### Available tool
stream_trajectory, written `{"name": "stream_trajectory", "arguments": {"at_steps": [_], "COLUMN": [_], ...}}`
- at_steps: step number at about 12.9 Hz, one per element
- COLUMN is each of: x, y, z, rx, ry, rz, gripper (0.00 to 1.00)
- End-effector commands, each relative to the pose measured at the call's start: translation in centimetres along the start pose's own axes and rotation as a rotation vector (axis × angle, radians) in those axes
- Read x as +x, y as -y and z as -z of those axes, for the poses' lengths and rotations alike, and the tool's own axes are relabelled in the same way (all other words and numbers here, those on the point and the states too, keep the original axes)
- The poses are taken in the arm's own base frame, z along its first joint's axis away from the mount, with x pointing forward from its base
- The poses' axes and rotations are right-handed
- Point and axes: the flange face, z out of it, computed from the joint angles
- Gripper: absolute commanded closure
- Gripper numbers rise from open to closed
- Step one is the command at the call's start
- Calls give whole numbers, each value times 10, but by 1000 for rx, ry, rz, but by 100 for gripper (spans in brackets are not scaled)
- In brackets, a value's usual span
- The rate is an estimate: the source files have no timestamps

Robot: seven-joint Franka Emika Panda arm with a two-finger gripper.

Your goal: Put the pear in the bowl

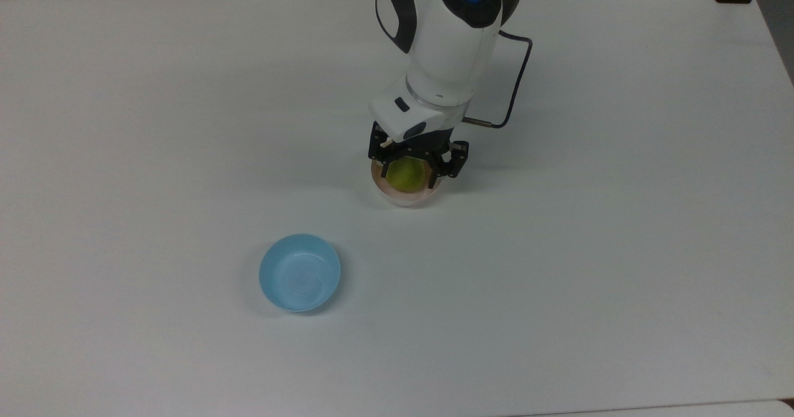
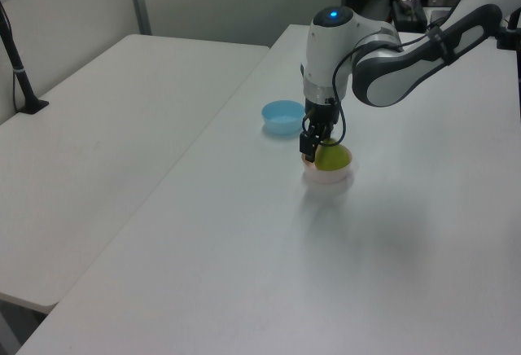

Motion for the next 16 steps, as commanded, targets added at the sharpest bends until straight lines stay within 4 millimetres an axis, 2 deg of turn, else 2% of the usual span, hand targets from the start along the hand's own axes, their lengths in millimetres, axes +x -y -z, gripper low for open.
{"name": "stream_trajectory", "arguments": {"at_steps": [1,3,4,7,9,10,13,16], "x": [10,19,25,24,15,10,-8,-30], "y": [-1,-10,-24,-57,-80,-100,-137,-159], "z": [23,49,70,105,133,153,188,221], "rx": [-4,10,17,-4,-6,18,81,72], "ry": [-59,-99,-126,-97,-41,-8,77,138], "rz": [-13,-23,-46,-20,33,73,198,206], "gripper": [0,0,0,0,0,0,0,0]}}
